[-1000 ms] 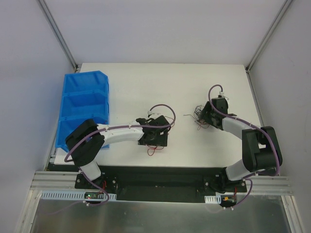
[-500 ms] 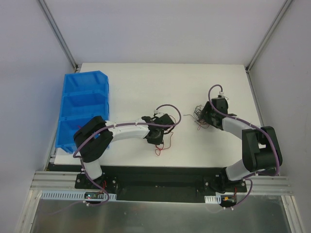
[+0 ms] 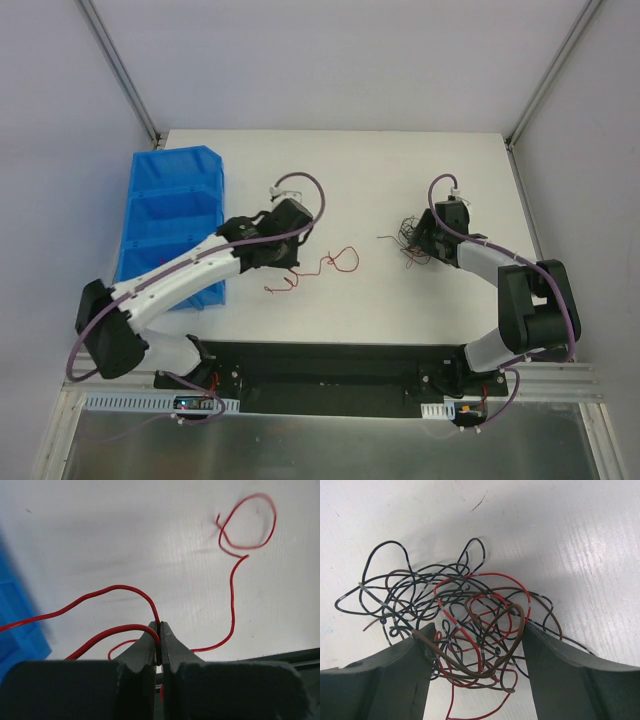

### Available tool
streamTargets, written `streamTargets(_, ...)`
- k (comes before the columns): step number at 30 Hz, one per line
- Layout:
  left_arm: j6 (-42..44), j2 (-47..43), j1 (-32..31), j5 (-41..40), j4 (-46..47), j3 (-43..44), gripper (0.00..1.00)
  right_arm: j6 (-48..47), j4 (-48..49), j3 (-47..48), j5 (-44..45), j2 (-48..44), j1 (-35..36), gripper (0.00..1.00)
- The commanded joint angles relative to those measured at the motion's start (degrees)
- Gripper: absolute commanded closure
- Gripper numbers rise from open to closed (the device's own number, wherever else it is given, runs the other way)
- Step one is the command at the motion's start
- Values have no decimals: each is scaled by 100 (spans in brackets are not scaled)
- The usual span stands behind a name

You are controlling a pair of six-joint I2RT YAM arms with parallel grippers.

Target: Untangle the cables

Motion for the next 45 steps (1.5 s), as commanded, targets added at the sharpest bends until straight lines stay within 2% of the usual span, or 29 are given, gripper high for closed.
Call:
streamTargets(1, 426, -924, 461, -607, -1042, 507, 100, 11, -259, 51, -222, 188, 0, 30)
streamTargets(5, 681, -1347, 962, -861, -1780, 1130, 100, 28, -259, 95, -240, 223, 0, 30)
streamTargets(11, 1102, -1760, 1244, -2020, -2879, 2142, 100, 28, -259, 104, -275, 241, 18, 30)
streamTargets(20, 2306, -1664, 1965, -3076, -2916, 3170, 100, 11, -259, 131, -258, 249, 97, 30)
streamTargets(26, 2545, -1708, 2518, -3464, -3030, 3321, 100, -33, -259, 166, -231, 293, 132, 30)
streamTargets(32, 2203, -2024, 2827, -3245, -3004, 2584, 100, -16, -250, 218, -283, 285, 167, 30)
streamTargets(36, 1904, -2068, 3037, -2473, -2338, 1303, 100, -16, -259, 227, -248, 355, 193, 30)
streamTargets(39, 1614, -1701, 3519, -1594, -1810, 361, 100, -16, -268, 289, -310, 390, 202, 30)
streamTargets(43, 1104, -1216, 4257, -1478, -1379, -395, 100, -33, -259, 210, -266, 267, 193, 30)
streamTargets(45, 1050, -1093, 4741, -1137, -1115, -563, 100, -42, -259, 210, -248, 276, 202, 30)
